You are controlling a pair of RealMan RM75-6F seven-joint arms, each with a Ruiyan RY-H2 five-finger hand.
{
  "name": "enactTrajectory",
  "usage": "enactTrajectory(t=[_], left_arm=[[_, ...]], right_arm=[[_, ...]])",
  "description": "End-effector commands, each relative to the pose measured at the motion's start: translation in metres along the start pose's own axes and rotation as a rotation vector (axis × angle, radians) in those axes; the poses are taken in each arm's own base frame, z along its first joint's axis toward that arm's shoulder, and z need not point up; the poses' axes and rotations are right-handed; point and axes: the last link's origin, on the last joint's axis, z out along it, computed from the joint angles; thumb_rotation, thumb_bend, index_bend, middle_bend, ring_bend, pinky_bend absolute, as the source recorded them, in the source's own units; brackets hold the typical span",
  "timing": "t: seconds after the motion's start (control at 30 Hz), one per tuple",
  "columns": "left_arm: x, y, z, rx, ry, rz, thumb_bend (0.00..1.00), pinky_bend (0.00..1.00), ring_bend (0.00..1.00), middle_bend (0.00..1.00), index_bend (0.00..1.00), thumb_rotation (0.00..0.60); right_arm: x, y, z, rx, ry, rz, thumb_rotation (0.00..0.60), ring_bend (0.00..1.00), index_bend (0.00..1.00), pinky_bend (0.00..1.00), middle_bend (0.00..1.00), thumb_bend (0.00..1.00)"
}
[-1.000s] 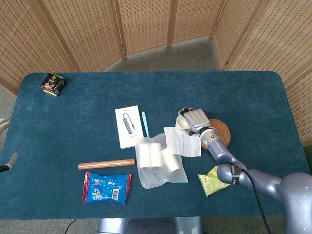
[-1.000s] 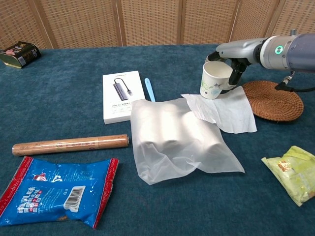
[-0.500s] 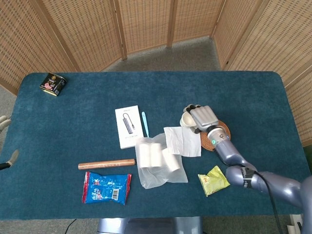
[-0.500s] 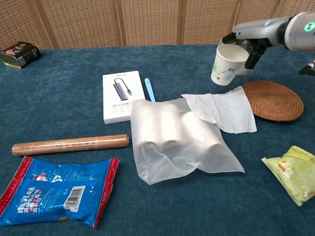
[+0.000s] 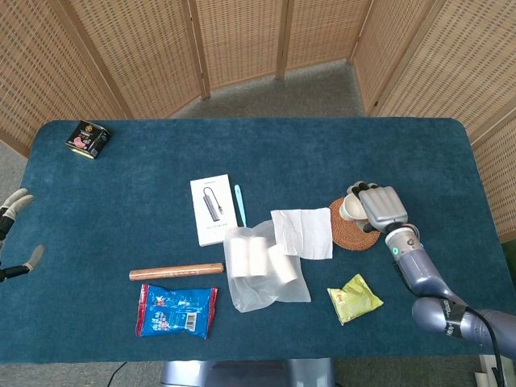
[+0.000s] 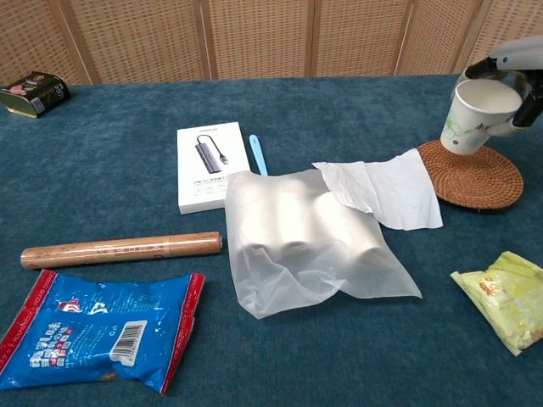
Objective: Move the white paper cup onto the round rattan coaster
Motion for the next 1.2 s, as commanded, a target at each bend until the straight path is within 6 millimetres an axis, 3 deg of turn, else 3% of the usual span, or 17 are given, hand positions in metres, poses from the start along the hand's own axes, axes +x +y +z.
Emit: enactTrajectory(t=[0.03,0.5,0.7,1.2], left_arm=[[0.000,0.000,0.000,-0.003,0.001,-0.004,0.48,0.00,0.00,0.00,0.00,0.600],[-0.001,-0.002,-0.006,0.006,-0.004,-0.008,0.48,0.00,0.00,0.00,0.00,0.600],[0.001,-0.001,-0.006,0.004,0.007,-0.011,0.48,0.00,0.00,0.00,0.00,0.600],[0.001,-0.002,-0.007,0.003,0.008,-0.013,0.48,0.00,0.00,0.00,0.00,0.600]], right_arm=[[-0.007,0.002,-0.001,-0.007,-0.018,-0.010,0.600,0.24,0.22,0.40,0.21,0.39],[-0.022,0.013,-0.001,-0.044,-0.076,-0.056,0.600,0.23,0.20,0.39,0.20,0.38],[-0.024,0.013,-0.001,-0.053,-0.090,-0.053,0.600,0.17,0.15,0.32,0.20,0.38],[-0.023,0.010,0.002,-0.045,-0.082,-0.048,0.600,0.16,0.15,0.32,0.19,0.37]])
